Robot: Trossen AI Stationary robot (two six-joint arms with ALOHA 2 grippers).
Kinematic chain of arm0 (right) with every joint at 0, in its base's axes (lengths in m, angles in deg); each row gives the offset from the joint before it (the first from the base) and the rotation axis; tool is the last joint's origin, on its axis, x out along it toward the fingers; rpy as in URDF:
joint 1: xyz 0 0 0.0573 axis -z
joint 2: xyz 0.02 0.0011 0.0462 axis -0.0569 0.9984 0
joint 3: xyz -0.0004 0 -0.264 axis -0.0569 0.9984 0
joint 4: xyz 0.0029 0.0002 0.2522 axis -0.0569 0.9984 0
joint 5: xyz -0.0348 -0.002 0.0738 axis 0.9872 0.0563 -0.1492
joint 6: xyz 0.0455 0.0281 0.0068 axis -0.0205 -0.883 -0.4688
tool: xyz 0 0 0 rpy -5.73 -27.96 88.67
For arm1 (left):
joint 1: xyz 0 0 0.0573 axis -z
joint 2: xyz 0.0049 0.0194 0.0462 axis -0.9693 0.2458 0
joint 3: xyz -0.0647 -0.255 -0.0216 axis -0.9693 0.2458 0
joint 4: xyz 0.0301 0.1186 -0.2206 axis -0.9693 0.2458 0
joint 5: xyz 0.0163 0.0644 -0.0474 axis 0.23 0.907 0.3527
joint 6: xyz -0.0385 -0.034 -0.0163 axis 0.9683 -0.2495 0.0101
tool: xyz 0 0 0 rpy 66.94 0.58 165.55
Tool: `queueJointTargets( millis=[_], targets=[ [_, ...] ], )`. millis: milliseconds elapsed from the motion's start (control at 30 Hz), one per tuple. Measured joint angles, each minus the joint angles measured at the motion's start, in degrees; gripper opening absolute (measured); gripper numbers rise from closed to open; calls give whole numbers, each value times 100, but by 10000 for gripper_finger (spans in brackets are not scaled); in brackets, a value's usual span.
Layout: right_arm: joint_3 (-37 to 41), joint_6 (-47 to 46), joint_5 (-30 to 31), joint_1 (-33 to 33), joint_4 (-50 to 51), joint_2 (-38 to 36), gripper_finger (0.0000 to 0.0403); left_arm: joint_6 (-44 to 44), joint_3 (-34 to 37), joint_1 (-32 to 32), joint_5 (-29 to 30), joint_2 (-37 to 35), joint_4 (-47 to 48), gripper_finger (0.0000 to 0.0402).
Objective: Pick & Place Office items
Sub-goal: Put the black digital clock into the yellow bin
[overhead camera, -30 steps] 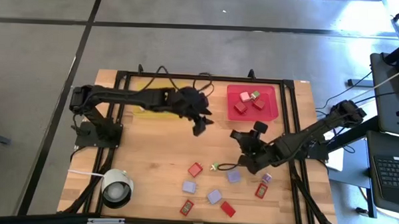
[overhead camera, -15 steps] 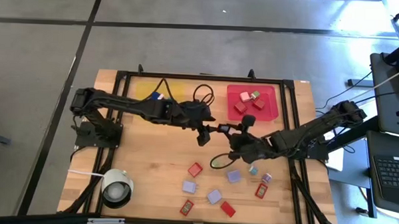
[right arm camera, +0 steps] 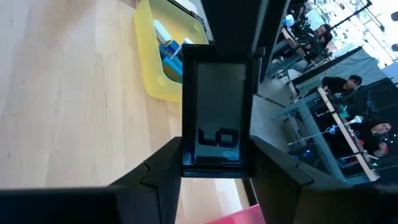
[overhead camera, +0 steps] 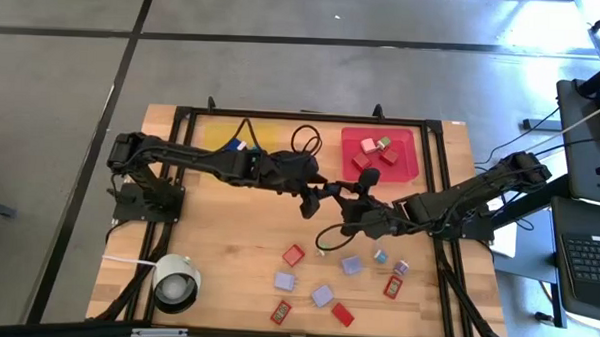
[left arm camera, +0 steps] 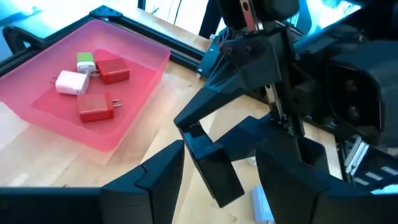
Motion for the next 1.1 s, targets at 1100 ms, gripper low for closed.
queueJointTargets(
  millis=[1100],
  targets=[
    [0, 76, -580, 11, -179, -2, 280, 134, 0, -214, -194, -9, 215, 72]
  ],
)
